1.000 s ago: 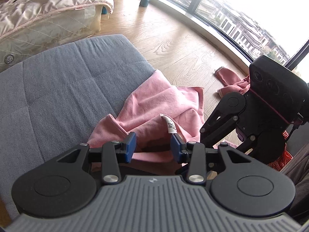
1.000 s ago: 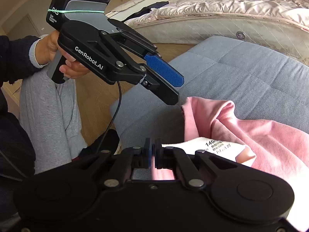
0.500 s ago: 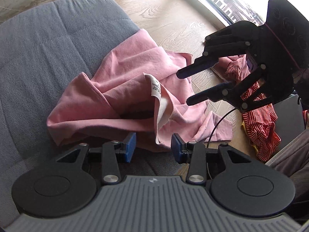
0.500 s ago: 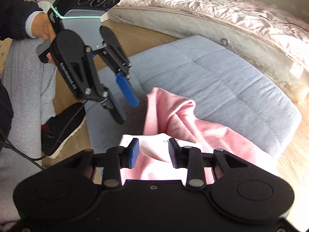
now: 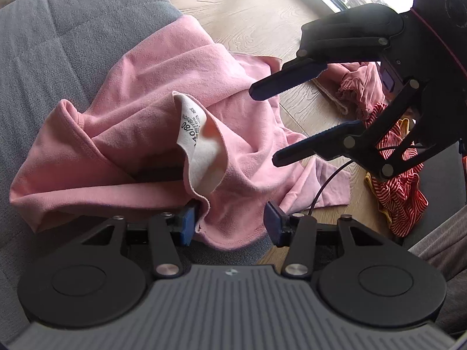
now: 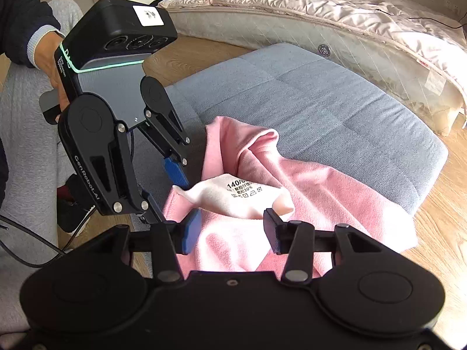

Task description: Fold clothes

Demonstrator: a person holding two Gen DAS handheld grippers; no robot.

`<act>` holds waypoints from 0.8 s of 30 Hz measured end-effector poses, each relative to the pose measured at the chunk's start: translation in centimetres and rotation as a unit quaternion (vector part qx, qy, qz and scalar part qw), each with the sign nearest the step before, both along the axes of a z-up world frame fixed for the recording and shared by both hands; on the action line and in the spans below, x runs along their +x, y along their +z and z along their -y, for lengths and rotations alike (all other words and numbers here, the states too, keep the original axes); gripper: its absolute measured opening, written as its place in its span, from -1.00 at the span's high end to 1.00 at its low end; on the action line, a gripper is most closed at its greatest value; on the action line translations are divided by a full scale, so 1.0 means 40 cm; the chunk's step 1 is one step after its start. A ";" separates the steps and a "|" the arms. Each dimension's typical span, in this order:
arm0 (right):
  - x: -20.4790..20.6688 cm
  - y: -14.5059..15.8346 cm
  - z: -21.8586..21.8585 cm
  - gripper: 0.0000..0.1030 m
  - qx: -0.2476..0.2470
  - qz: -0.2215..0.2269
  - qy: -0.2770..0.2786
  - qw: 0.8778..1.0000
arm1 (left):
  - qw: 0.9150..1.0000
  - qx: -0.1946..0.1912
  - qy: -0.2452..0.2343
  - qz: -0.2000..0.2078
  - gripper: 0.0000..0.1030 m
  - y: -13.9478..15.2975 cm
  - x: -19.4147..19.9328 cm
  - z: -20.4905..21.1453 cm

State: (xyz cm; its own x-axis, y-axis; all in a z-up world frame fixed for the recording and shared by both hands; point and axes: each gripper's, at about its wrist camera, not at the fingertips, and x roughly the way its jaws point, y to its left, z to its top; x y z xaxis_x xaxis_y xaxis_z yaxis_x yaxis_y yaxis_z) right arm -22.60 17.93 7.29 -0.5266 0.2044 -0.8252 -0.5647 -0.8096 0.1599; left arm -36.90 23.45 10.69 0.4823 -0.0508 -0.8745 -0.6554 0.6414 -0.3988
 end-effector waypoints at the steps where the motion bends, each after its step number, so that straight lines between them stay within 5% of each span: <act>1: 0.008 0.001 0.001 0.05 -0.003 -0.003 -0.004 1.000 | 1.000 -0.001 0.002 -0.003 -0.06 -0.002 0.004 0.000; 12: 0.065 0.005 0.006 -0.07 -0.012 -0.017 -0.034 0.999 | 0.997 0.030 -0.005 -0.068 -0.06 -0.030 0.033 0.022; 18: 0.064 0.000 0.002 -0.12 -0.011 -0.020 -0.031 0.999 | 0.998 0.031 0.000 -0.047 -0.04 -0.032 0.035 0.033; 21: 0.064 -0.003 0.004 -0.13 -0.010 -0.020 -0.032 0.999 | 0.998 0.039 -0.038 -0.043 0.74 -0.019 0.054 0.049; 24: 0.071 -0.006 0.001 -0.21 -0.014 -0.023 -0.043 0.999 | 0.996 0.048 -0.067 -0.026 0.80 0.000 0.058 0.069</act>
